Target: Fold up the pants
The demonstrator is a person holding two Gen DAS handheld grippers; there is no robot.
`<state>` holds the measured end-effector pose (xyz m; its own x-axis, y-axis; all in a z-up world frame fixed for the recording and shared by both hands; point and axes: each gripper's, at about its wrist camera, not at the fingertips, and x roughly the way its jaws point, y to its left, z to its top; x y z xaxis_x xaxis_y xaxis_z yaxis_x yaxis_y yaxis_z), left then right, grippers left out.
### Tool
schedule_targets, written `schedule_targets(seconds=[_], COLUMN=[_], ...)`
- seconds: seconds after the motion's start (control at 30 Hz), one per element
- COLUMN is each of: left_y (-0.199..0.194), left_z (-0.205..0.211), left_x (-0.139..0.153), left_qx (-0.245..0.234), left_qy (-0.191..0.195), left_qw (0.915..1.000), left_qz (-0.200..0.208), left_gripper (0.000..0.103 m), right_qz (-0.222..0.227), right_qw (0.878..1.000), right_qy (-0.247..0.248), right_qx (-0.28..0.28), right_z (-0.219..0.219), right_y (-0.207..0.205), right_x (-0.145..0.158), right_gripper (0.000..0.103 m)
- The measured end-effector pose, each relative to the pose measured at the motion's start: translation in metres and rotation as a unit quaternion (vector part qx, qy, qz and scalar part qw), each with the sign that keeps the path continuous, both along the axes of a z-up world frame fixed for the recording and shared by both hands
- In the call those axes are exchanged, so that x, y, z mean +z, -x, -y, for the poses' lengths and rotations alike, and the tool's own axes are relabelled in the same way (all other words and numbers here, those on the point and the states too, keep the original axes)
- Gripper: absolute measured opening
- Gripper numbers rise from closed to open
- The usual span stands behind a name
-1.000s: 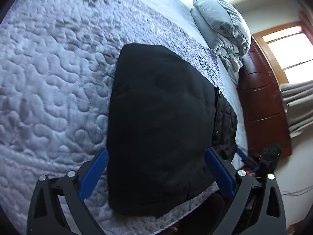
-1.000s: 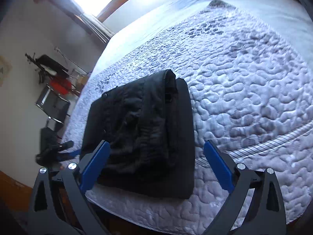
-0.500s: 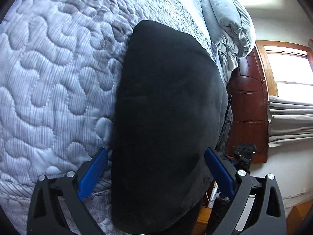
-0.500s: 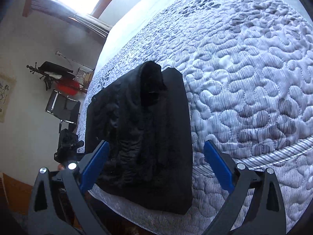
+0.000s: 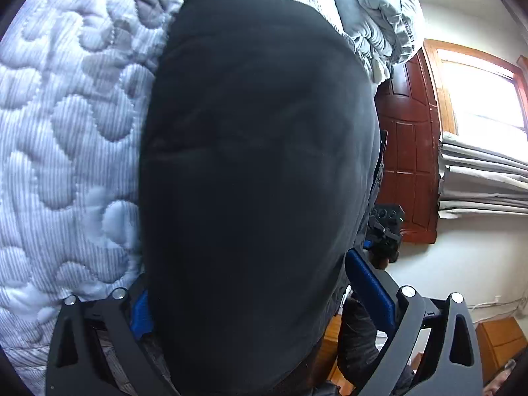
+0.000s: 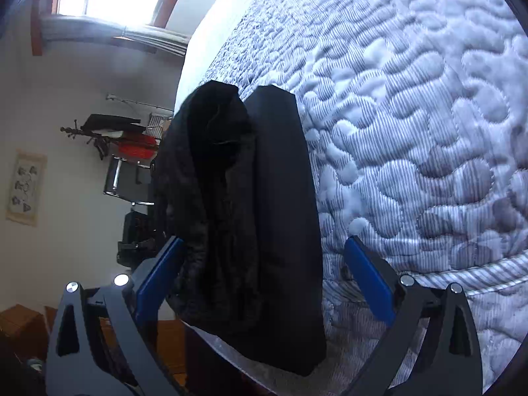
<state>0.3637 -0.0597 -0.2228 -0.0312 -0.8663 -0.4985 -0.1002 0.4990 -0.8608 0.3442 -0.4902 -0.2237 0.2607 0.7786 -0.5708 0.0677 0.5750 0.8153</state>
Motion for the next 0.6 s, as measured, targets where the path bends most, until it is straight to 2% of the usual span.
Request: schedule_targets(seconds=[0.3, 0.4, 0.5, 0.57, 0.6], left_y=[-0.007, -0.011, -0.014, -0.012, -0.009], left_z=[0.013, 0.016, 0.022, 0.026, 0.027], left_x=[0.001, -0.006, -0.001, 0.007, 0.011], left_qx=[-0.018, -0.013, -0.014, -0.015, -0.018], left_qy=[0.044, 0.031, 0.027, 0.054, 0.064], left_qw=[0.9988, 0.9989, 0.9988, 0.9981, 0.9976], left_qz=[-0.013, -0.032, -0.037, -0.027, -0.021], left_gripper=[0.099, 0.099, 0.099, 0.099, 0.099], right_qz=[0.001, -0.004, -0.007, 0.001, 0.009], right_qw=[0.999, 0.998, 0.998, 0.997, 0.997], right_qy=[-0.041, -0.035, -0.029, -0.048, -0.037], right_qx=[0.025, 0.044, 0.050, 0.059, 0.062], right_z=[-0.002, -0.010, -0.013, -0.016, -0.020], right_y=[-0.003, -0.007, -0.005, -0.001, 0.001], right_x=[-0.013, -0.016, -0.013, -0.008, -0.004], right_gripper=[0.101, 0.101, 0.101, 0.101, 0.101])
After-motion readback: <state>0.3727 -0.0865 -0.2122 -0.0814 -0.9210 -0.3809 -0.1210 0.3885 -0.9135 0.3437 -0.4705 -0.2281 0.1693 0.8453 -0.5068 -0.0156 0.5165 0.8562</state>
